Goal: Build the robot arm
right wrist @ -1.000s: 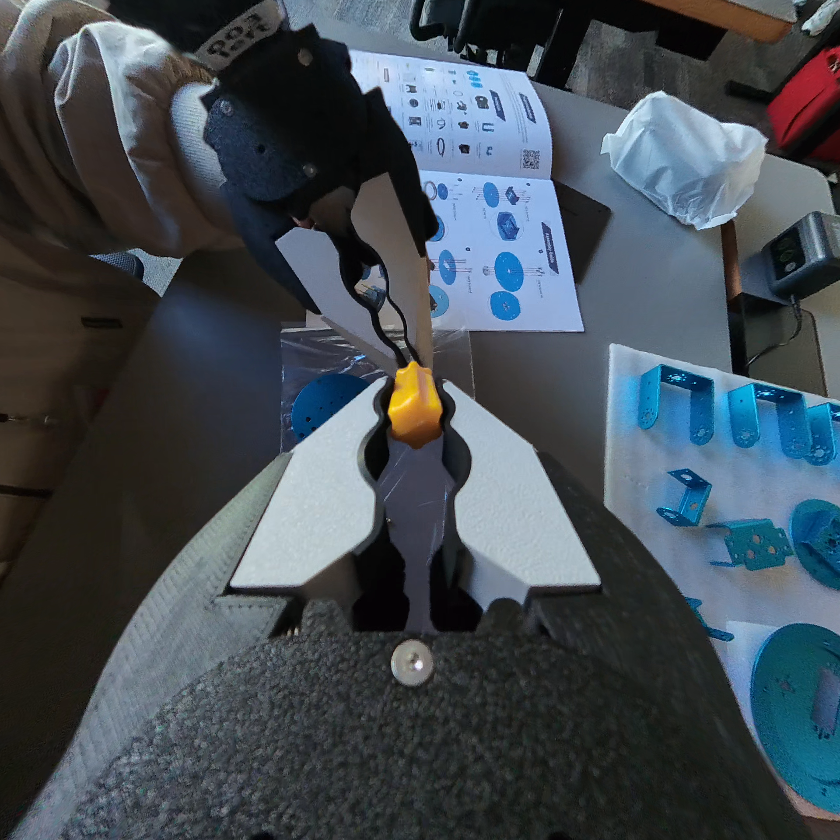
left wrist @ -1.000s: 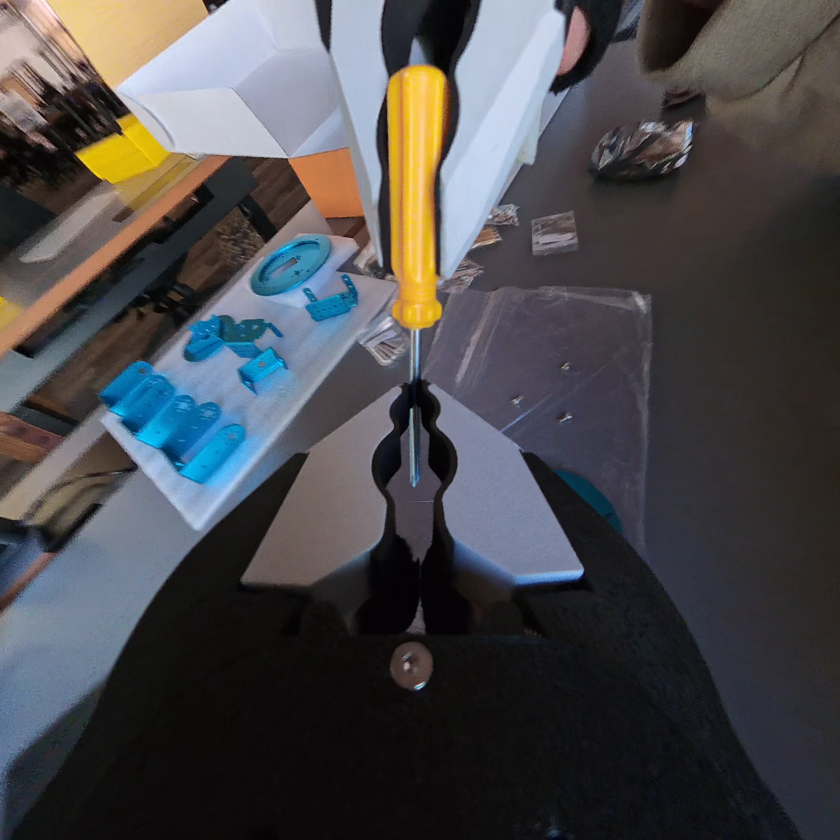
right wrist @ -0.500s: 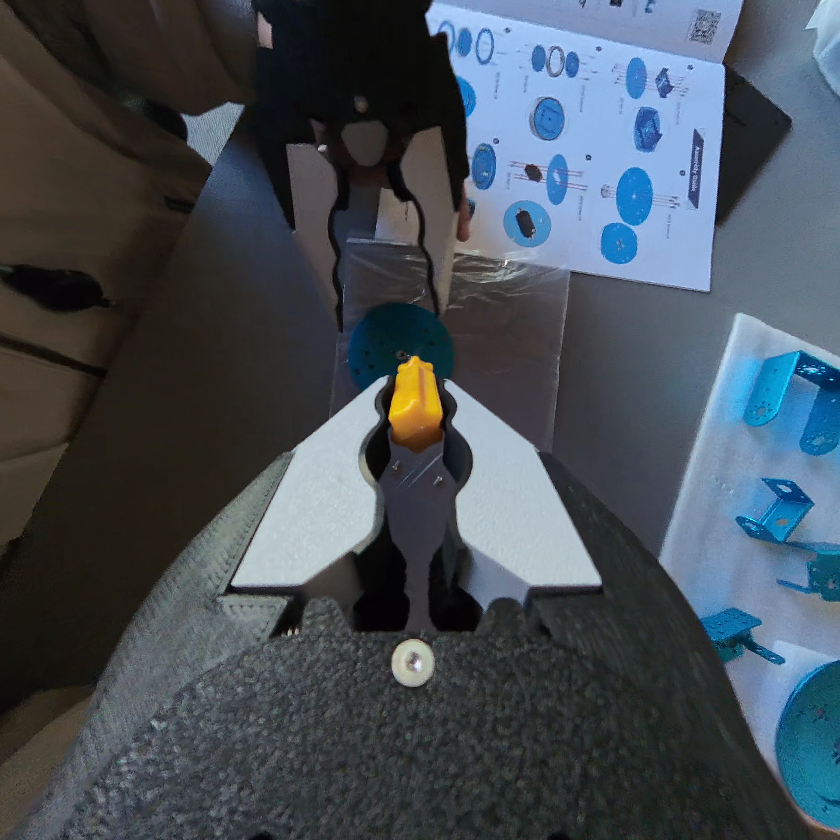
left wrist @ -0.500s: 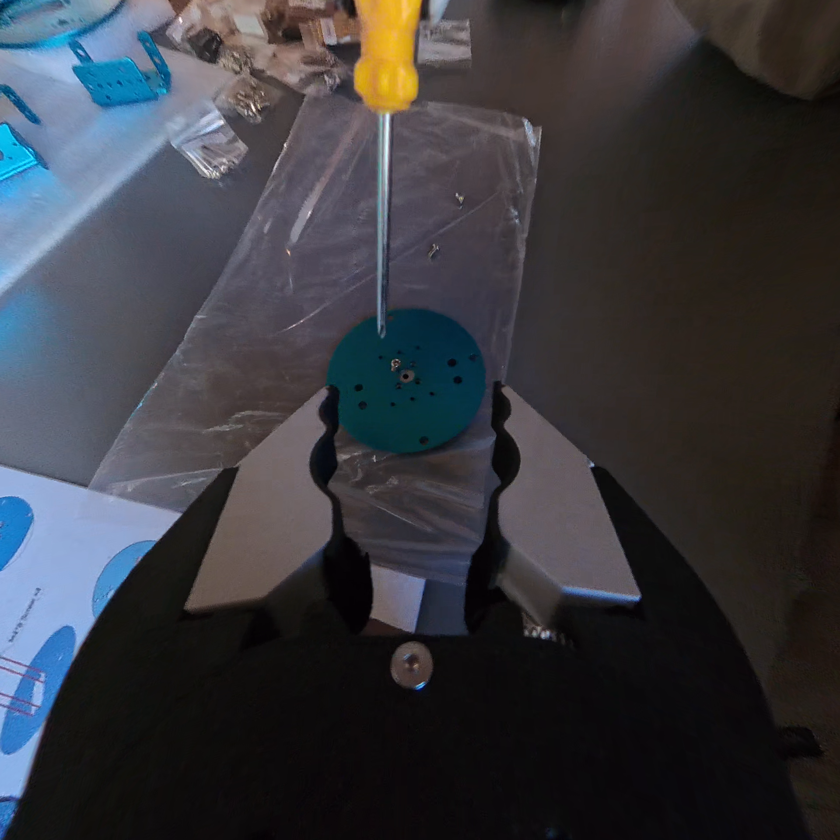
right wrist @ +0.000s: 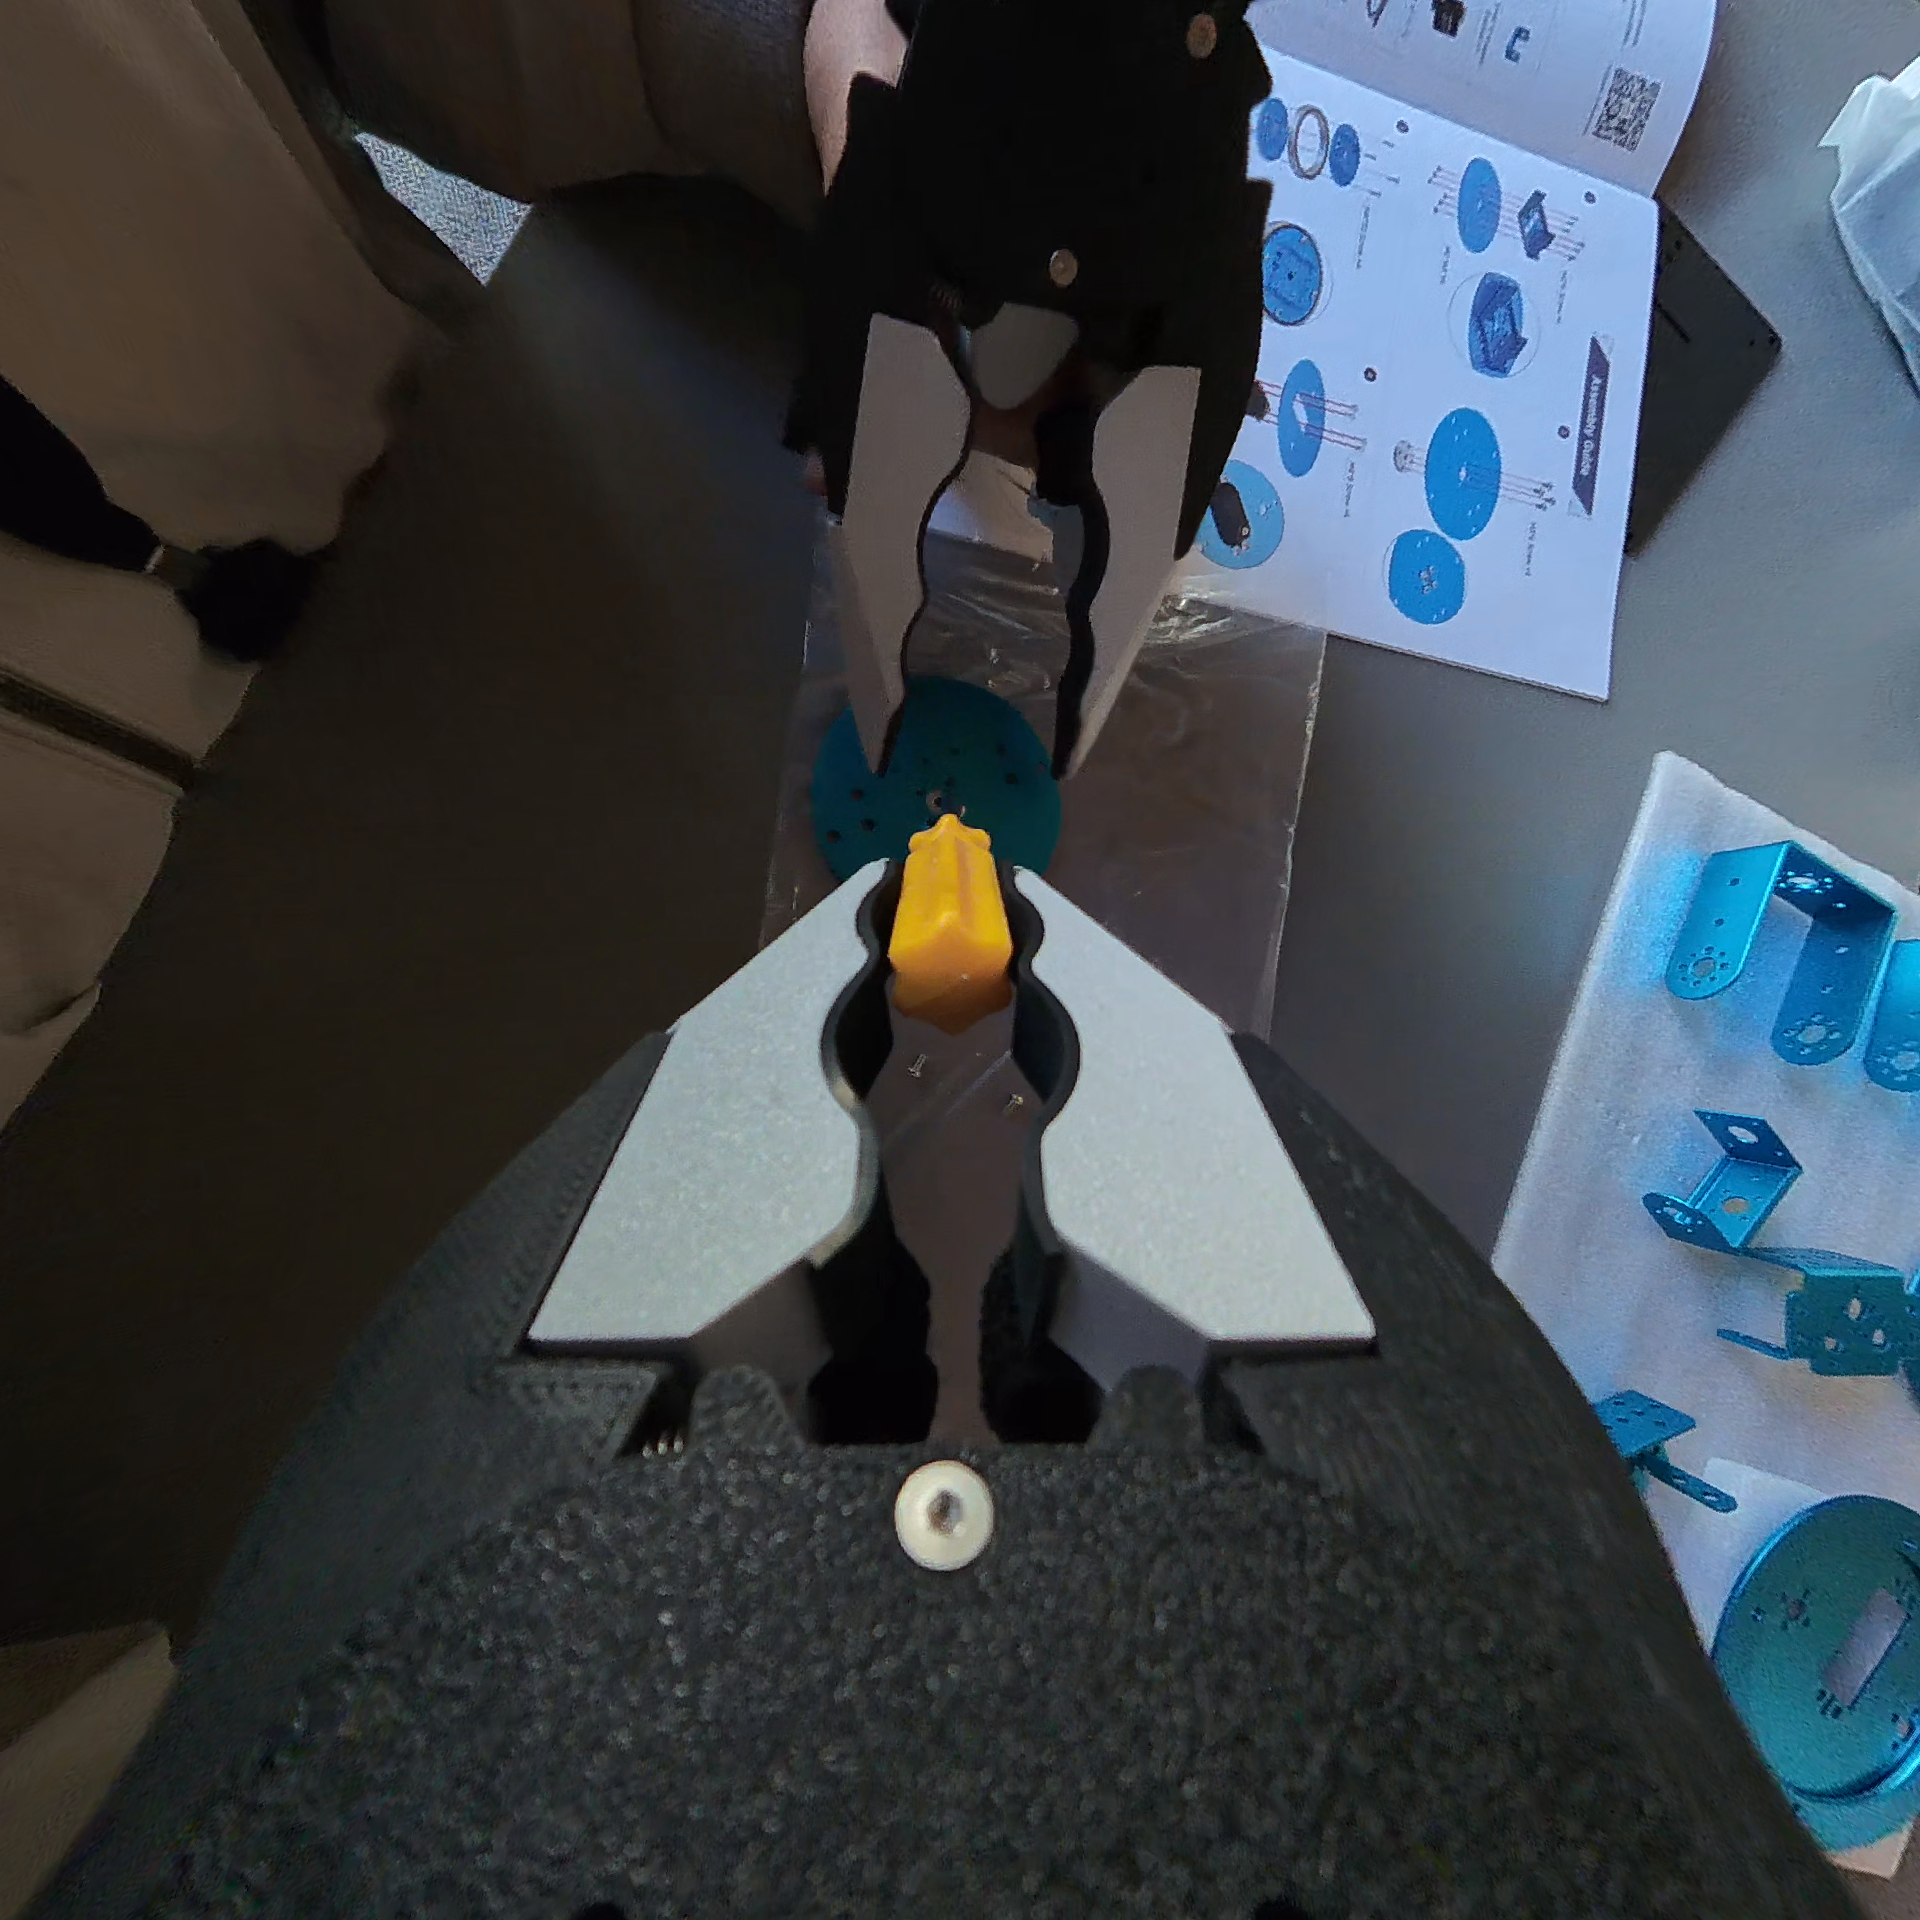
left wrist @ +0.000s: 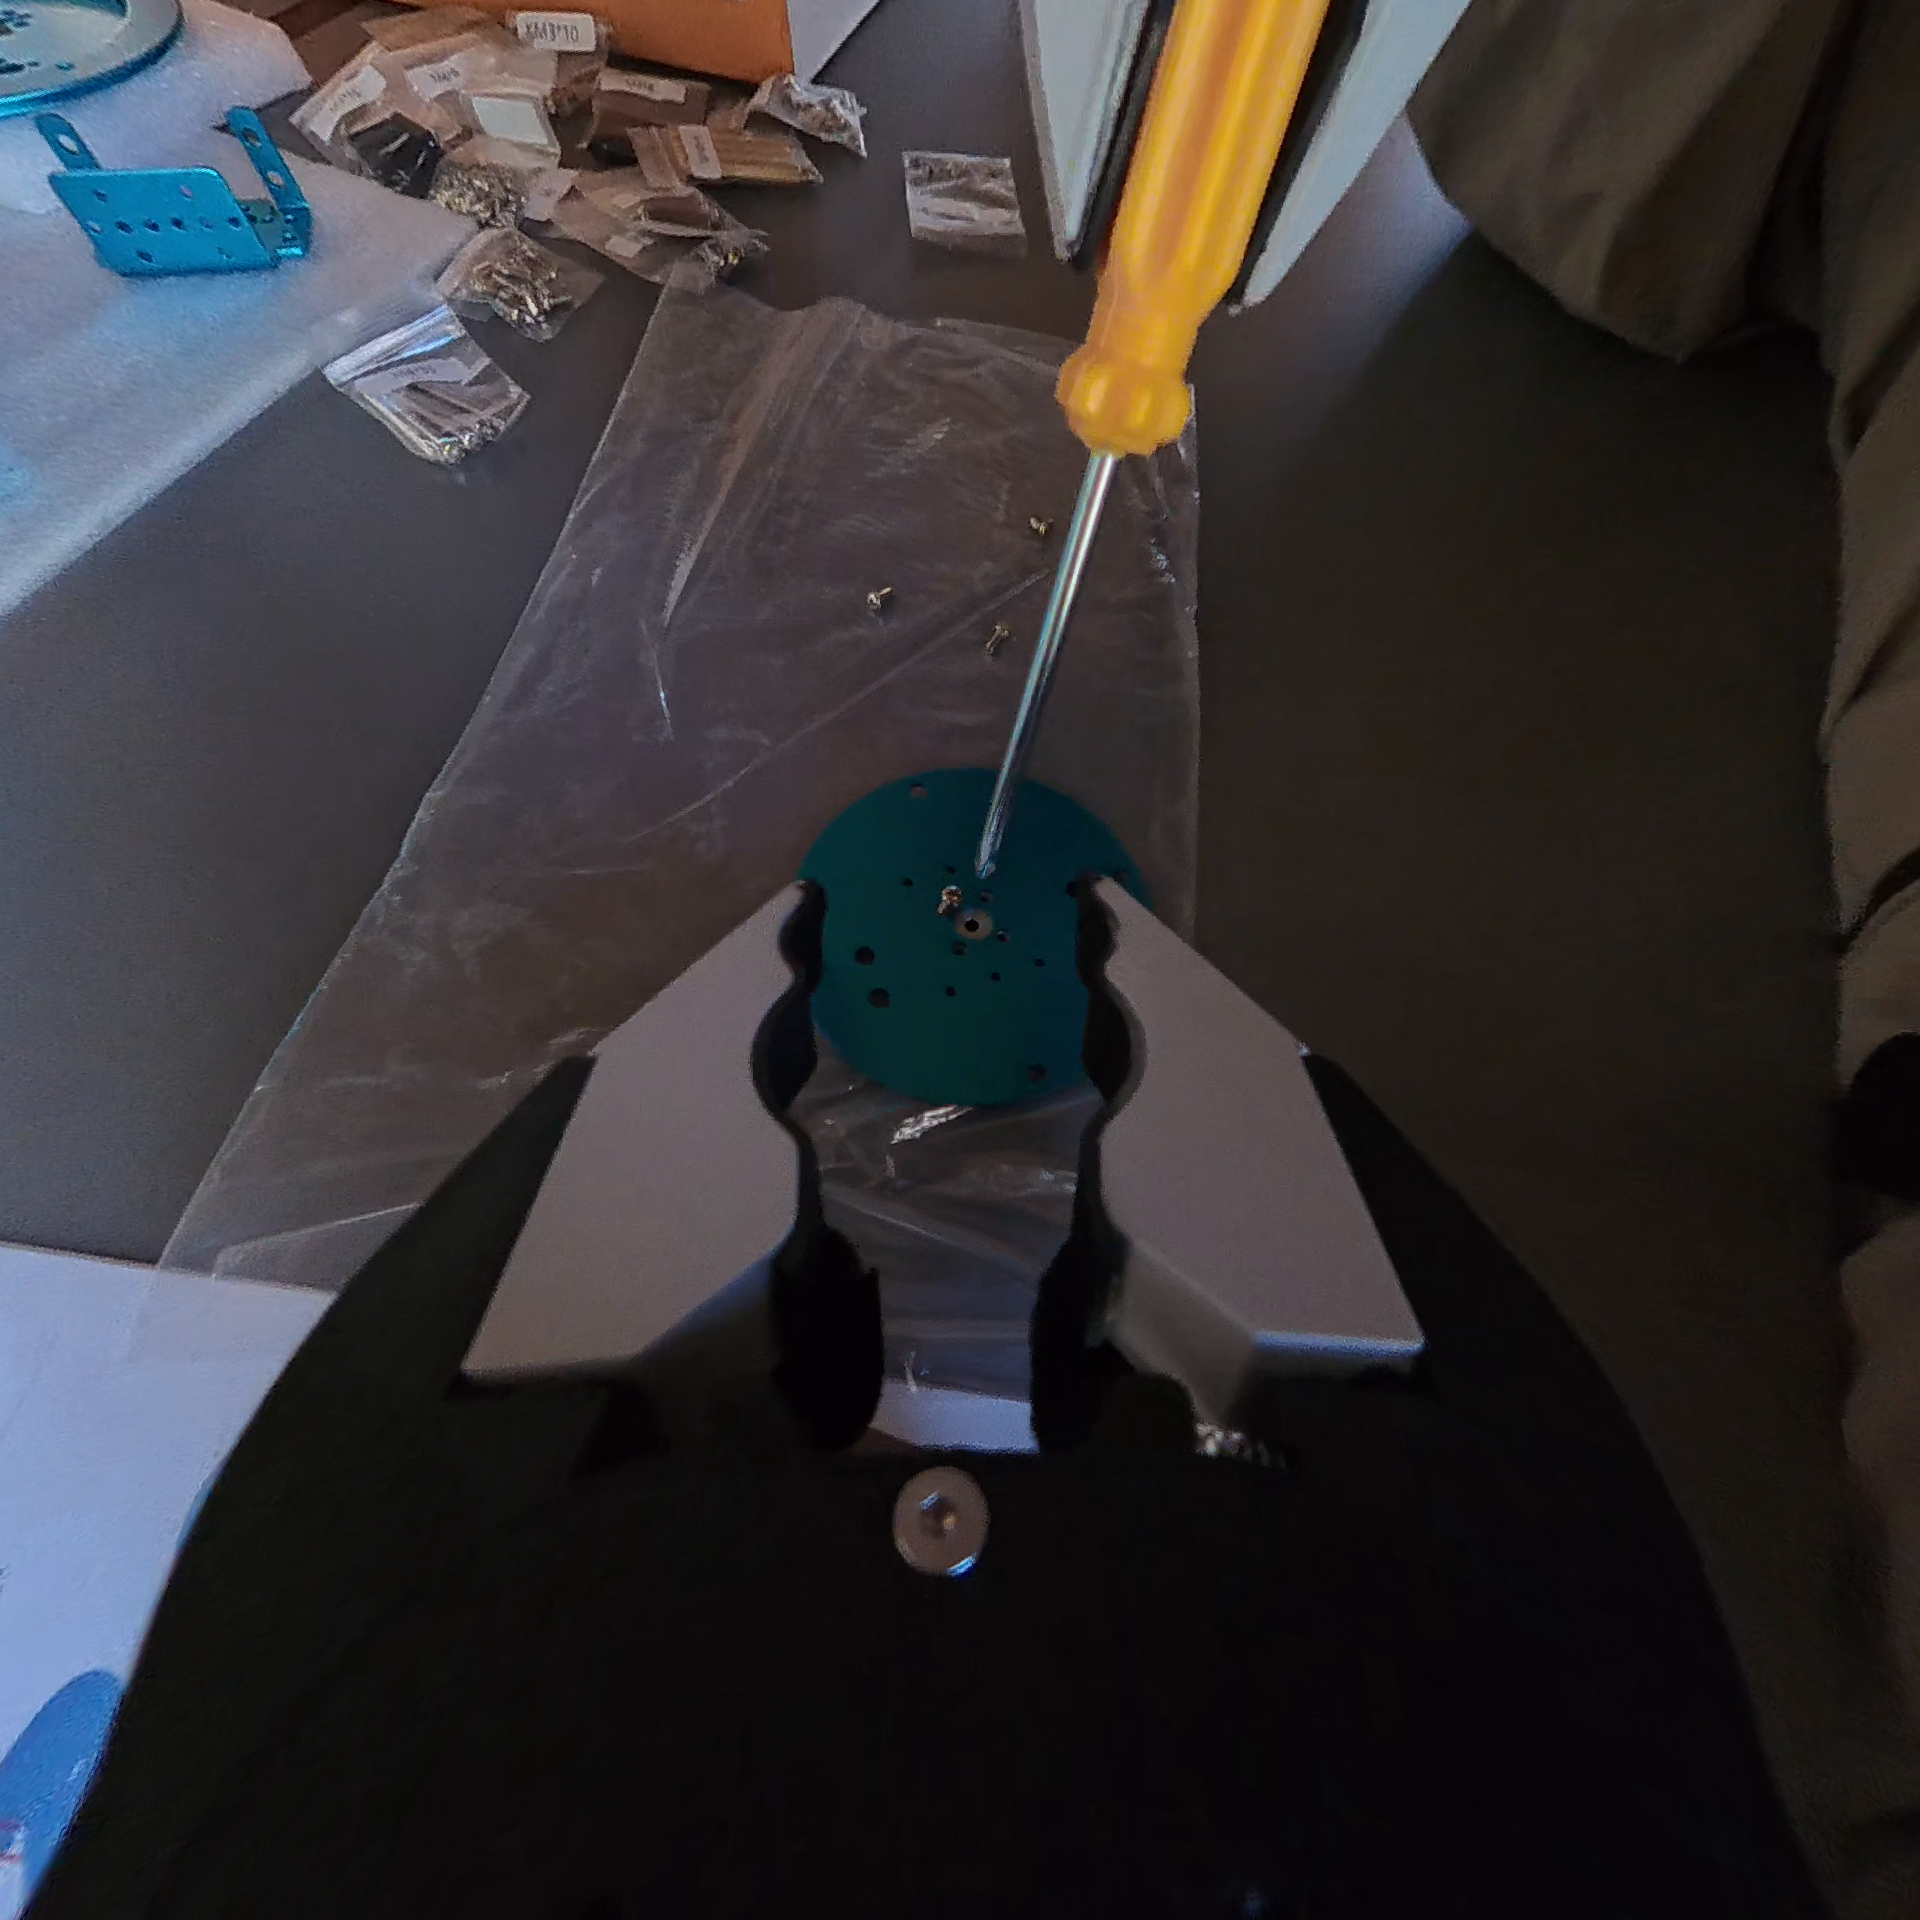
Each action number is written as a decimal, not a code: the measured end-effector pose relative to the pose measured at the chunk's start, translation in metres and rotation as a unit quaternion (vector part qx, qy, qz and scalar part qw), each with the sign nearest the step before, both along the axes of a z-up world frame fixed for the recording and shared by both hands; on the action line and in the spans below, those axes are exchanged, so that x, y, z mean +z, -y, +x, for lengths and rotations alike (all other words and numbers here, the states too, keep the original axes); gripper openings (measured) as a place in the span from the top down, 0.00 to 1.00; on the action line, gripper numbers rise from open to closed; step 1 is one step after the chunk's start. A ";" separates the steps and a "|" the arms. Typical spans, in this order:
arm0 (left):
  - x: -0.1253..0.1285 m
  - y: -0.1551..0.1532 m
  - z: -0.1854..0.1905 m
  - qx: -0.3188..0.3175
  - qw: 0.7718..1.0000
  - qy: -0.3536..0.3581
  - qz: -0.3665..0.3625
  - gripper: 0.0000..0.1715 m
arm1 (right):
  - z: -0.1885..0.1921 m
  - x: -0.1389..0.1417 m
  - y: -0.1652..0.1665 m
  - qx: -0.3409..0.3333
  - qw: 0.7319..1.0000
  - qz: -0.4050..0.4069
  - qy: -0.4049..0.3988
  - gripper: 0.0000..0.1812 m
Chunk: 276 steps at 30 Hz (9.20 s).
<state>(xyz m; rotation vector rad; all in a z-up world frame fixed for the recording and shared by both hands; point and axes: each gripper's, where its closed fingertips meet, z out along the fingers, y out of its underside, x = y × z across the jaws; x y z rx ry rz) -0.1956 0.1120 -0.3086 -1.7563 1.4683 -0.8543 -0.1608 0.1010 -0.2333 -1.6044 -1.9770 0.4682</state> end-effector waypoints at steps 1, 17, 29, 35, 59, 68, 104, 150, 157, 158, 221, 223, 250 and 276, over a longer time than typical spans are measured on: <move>0.001 0.001 0.000 -0.003 1.000 0.005 -0.005 0.75 | 0.001 -0.001 0.000 0.000 1.000 -0.003 0.002 0.91; -0.012 0.004 0.002 -0.017 0.999 -0.033 0.010 1.00 | 0.001 -0.010 -0.006 -0.010 1.000 -0.010 0.010 0.91; -0.018 0.003 0.002 -0.018 0.998 -0.052 0.015 1.00 | -0.001 -0.012 -0.006 -0.013 1.000 -0.009 0.014 0.91; -0.018 0.004 0.003 -0.022 0.998 -0.052 0.013 1.00 | -0.003 -0.012 -0.006 -0.019 0.999 -0.007 0.030 0.91; -0.015 0.004 0.003 -0.021 0.998 -0.041 0.030 0.97 | -0.030 -0.007 -0.019 -0.070 0.975 -0.073 0.200 0.91; 0.029 -0.006 0.005 0.028 0.995 0.063 0.072 0.87 | -0.033 -0.007 -0.020 -0.076 0.973 -0.082 0.200 0.91; 0.053 -0.011 0.013 0.025 0.989 0.132 0.061 0.90 | -0.038 0.023 -0.030 0.078 0.990 -0.015 0.115 0.92; 0.078 -0.012 0.021 0.019 0.984 0.172 0.042 0.89 | -0.043 0.036 -0.017 -0.040 0.926 -0.137 -0.349 0.67; 0.078 -0.008 0.020 -0.040 0.984 0.172 0.004 0.90 | -0.034 0.035 -0.015 0.081 0.949 -0.129 -0.275 0.74; 0.078 -0.009 0.020 -0.044 0.985 0.169 0.005 0.90 | -0.031 0.037 -0.017 0.095 0.962 -0.108 -0.233 0.75; -0.018 0.010 0.001 0.004 0.998 -0.063 0.025 1.00 | -0.022 0.028 -0.006 0.355 0.905 0.045 0.231 0.91; -0.018 0.009 -0.001 0.013 0.998 -0.062 0.030 1.00 | -0.022 0.028 -0.005 0.348 0.908 0.044 0.230 0.91; -0.019 0.008 -0.005 0.040 0.992 -0.070 0.102 1.00 | -0.039 0.029 -0.018 -0.048 0.971 -0.126 0.199 0.91; -0.019 0.009 -0.005 0.041 0.988 -0.073 0.133 1.00 | -0.024 0.027 -0.017 -0.403 0.851 -0.260 0.213 0.91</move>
